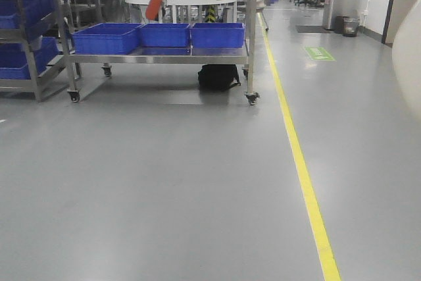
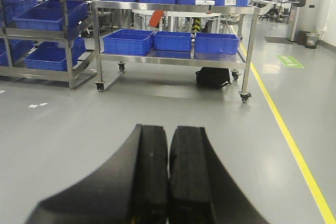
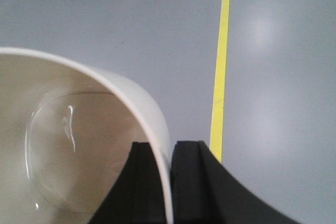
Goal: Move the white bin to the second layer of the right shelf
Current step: 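Drive the base away from the table holding the bin in the right gripper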
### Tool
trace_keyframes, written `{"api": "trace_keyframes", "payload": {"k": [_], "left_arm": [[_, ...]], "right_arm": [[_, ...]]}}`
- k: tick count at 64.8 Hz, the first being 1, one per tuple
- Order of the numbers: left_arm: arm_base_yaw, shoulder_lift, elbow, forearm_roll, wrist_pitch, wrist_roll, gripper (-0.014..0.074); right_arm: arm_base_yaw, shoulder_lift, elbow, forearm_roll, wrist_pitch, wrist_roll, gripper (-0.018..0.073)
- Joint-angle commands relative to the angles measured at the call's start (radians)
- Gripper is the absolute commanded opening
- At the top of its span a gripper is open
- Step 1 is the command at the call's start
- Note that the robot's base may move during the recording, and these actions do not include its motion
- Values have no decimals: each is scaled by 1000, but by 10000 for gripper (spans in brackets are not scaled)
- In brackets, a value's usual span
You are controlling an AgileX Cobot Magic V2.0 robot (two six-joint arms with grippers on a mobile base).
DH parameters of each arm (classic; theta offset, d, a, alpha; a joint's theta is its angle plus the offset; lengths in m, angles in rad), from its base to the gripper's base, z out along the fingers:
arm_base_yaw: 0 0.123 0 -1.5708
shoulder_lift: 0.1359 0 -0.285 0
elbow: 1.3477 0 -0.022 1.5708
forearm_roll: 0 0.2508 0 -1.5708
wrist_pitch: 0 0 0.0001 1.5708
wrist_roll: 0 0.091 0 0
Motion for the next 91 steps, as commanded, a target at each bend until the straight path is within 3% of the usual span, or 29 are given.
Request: {"api": "trace_keyframes", "payload": {"k": [1, 91], "left_arm": [[0, -16, 27, -7, -81, -4, 85], [0, -16, 27, -7, -81, -4, 85]], "right_arm": [[-6, 2, -30, 9, -93, -3, 53], [-6, 2, -30, 9, -93, -3, 53]]}}
